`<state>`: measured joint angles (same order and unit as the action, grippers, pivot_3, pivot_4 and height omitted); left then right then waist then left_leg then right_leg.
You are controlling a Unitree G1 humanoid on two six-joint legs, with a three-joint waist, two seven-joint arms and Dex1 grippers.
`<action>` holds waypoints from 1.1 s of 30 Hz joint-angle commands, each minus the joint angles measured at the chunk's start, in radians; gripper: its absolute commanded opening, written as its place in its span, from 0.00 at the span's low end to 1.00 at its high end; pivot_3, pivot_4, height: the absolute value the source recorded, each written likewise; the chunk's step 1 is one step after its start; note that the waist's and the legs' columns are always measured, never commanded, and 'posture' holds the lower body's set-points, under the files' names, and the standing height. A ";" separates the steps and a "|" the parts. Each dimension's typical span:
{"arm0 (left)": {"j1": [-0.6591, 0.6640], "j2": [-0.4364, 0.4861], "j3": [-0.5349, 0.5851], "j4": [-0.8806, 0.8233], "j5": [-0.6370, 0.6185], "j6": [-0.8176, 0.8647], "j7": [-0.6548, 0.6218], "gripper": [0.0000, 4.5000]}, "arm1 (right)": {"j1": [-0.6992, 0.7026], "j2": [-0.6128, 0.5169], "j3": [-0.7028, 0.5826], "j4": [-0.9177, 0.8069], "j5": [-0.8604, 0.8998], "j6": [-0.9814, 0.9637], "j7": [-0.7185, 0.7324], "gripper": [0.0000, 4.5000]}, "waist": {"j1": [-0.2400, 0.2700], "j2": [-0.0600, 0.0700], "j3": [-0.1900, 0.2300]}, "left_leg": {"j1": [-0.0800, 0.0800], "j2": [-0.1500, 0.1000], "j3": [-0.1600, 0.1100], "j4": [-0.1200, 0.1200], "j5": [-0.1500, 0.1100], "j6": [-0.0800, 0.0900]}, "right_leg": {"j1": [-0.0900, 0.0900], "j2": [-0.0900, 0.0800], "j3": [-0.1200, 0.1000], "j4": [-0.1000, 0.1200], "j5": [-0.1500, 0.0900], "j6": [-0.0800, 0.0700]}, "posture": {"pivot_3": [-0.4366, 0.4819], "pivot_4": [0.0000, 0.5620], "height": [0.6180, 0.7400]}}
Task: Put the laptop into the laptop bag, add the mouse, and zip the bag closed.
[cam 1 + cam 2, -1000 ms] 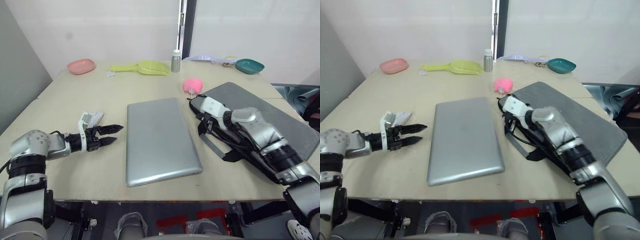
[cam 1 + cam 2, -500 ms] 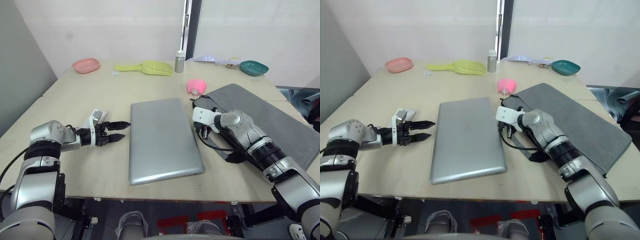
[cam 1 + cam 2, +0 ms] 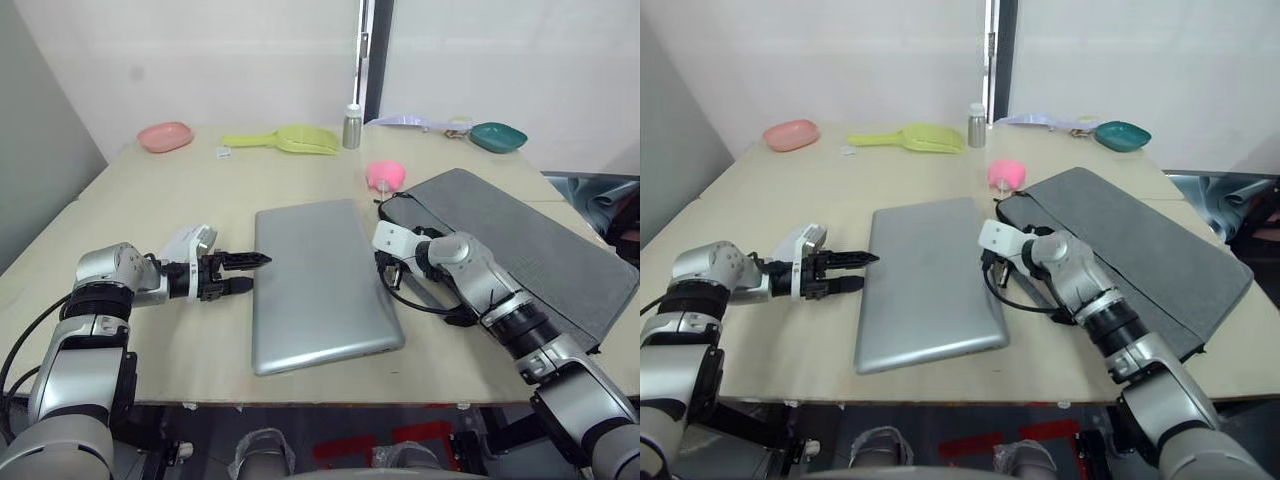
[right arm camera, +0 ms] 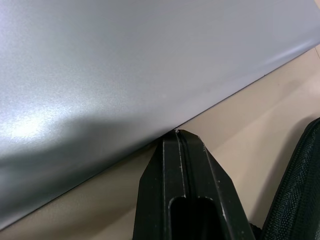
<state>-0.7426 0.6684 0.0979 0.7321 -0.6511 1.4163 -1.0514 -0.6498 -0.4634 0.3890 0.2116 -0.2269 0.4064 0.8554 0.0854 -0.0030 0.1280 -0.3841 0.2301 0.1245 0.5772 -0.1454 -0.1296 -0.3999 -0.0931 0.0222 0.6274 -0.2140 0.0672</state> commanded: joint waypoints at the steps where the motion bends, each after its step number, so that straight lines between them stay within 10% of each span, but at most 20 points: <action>1: 0.018 -0.046 -0.056 0.025 0.028 0.013 -0.005 1.00 | -0.008 0.073 0.037 -0.032 0.032 -0.004 0.028 0.01 | -0.003 0.000 -0.001 | 0.000 0.000 0.000 0.000 0.000 0.000 | 0.000 0.000 0.000 0.000 0.000 0.000 | 0.48 0.27 1.00; 27: 0.015 -0.044 -0.043 0.021 0.053 0.006 -0.066 1.00 | -0.009 0.151 0.029 0.008 0.022 0.009 0.053 0.01 | -0.021 0.001 -0.001 | 0.000 0.000 0.001 -0.012 0.001 -0.003 | 0.000 0.000 -0.001 -0.011 0.000 0.000 | 0.48 0.27 1.00; 33: -0.003 -0.021 -0.042 0.036 0.068 -0.009 -0.083 0.57 | -0.021 0.108 0.014 0.038 0.000 -0.014 0.049 0.00 | -0.020 0.001 -0.001 | -0.001 0.000 0.001 -0.014 0.001 -0.003 | 0.000 0.001 -0.002 -0.014 0.000 0.000 | 0.48 0.27 1.00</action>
<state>-0.7428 0.6595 0.0779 0.7601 -0.5840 1.3958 -1.1242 -0.6621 -0.3608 0.3730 0.2293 -0.2246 0.4039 0.8880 0.0654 -0.0019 0.1269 -0.3849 0.2302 0.1259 0.5635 -0.1441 -0.1330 -0.4002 -0.0925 0.0206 0.6135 -0.2140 0.0673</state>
